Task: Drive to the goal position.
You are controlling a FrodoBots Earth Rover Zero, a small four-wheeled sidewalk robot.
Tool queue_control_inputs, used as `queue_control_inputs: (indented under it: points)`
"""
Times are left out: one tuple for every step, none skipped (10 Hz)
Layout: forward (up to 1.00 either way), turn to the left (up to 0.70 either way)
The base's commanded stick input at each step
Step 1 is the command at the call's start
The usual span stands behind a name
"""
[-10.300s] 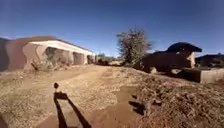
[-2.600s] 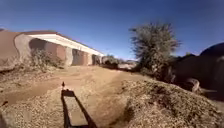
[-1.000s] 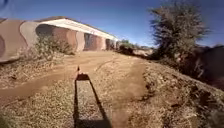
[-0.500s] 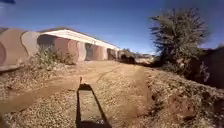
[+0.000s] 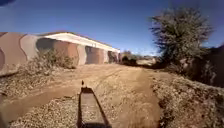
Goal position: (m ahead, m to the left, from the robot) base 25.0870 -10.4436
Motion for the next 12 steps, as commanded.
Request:
queue_control_inputs:
  points:
    - [0.50,0.00]
    - [0.50,0.00]
    - [0.50,0.00]
    - [0.50,0.00]
    - [0.50,0.00]
    - [0.50,0.00]
    - [0.50,0.00]
    - [0.50,0.00]
    - [0.50,-0.32]
    - [0.50,-0.50]
    - [0.50,-0.28]
    - [0.50,-0.14]
